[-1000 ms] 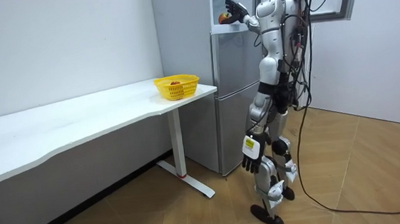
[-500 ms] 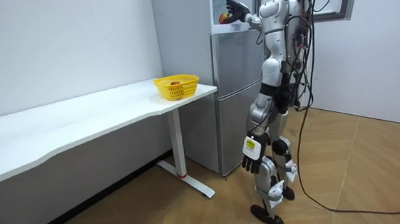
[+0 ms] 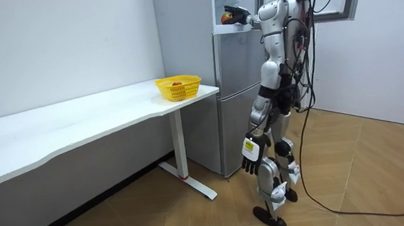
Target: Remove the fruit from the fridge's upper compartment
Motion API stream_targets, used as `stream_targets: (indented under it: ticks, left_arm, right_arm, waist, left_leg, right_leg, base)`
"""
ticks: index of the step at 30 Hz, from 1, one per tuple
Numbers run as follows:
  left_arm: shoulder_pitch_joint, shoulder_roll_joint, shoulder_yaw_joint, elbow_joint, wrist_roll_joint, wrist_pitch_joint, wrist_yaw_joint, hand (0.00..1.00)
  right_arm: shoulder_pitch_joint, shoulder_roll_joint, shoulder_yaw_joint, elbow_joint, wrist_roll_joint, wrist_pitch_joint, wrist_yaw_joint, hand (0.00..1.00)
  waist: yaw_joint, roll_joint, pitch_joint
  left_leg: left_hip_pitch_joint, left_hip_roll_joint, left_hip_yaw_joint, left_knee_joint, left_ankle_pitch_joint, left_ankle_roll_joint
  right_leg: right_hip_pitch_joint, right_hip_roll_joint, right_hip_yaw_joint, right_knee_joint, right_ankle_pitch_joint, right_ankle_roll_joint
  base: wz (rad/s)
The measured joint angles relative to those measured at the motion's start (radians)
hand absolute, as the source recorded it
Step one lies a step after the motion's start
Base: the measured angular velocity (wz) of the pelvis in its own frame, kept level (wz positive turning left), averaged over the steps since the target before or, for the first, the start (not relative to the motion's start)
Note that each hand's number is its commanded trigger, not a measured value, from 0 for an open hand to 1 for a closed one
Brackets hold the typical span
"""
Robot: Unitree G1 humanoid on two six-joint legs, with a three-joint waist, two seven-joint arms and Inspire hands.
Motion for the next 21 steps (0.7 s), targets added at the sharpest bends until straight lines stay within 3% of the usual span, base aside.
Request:
stream_targets:
  ticks: [6,7,8,9,10,21]
  left_arm:
    - [-0.002,0.014,-0.001,0.000,0.000,0.025,0.028,0.00]
    - [-0.005,0.014,-0.004,0.000,0.000,0.026,0.033,0.00]
    - [-0.005,0.014,-0.010,0.000,-0.001,0.026,0.036,0.00]
    - [-0.005,0.014,-0.020,0.000,-0.001,0.027,0.039,0.00]
    - [-0.006,0.014,-0.025,0.000,-0.001,0.028,0.041,0.00]
    - [-0.014,0.014,-0.037,0.001,0.000,0.032,0.064,0.00]
  right_arm:
    - [-0.025,-0.004,0.015,0.057,0.000,0.016,0.070,0.00]
    - [-0.028,-0.011,0.019,0.060,0.000,0.020,0.081,0.13]
    - [-0.030,-0.013,0.021,0.061,0.001,0.021,0.087,0.36]
    - [-0.032,-0.018,0.024,0.061,0.001,0.020,0.097,0.76]
    - [-0.035,-0.022,0.028,0.061,0.001,0.020,0.104,1.00]
    - [-0.048,-0.038,0.036,0.060,-0.004,0.019,0.126,1.00]
  waist:
    - [0.000,0.000,0.0000]
    - [0.000,0.001,0.0007]
    - [0.000,0.002,0.0014]
    - [0.000,0.006,0.0038]
    - [0.000,0.008,0.0044]
    - [0.003,0.010,0.0038]
  left_leg:
    - [0.013,0.000,0.000,-0.004,-0.002,-0.001]
    - [0.013,0.001,0.000,-0.004,-0.002,-0.001]
    - [0.013,0.001,0.000,-0.003,-0.002,-0.001]
    - [0.013,0.001,0.000,-0.002,-0.002,-0.001]
    - [0.013,0.001,0.000,-0.001,-0.001,-0.001]
    - [0.014,0.001,0.001,-0.004,-0.001,-0.002]
  right_leg:
    - [0.015,0.000,-0.002,0.000,0.001,-0.001]
    - [0.016,0.000,-0.003,0.000,0.001,-0.001]
    - [0.016,0.001,-0.002,0.000,0.001,-0.001]
    - [0.016,0.001,-0.002,0.000,0.001,-0.001]
    - [0.016,0.001,-0.001,0.000,0.001,-0.001]
    - [0.015,0.001,-0.002,-0.001,0.001,-0.001]
  base:
    - [0.00]
    - [0.00]
    - [0.00]
    - [0.00]
    - [0.00]
    - [0.00]
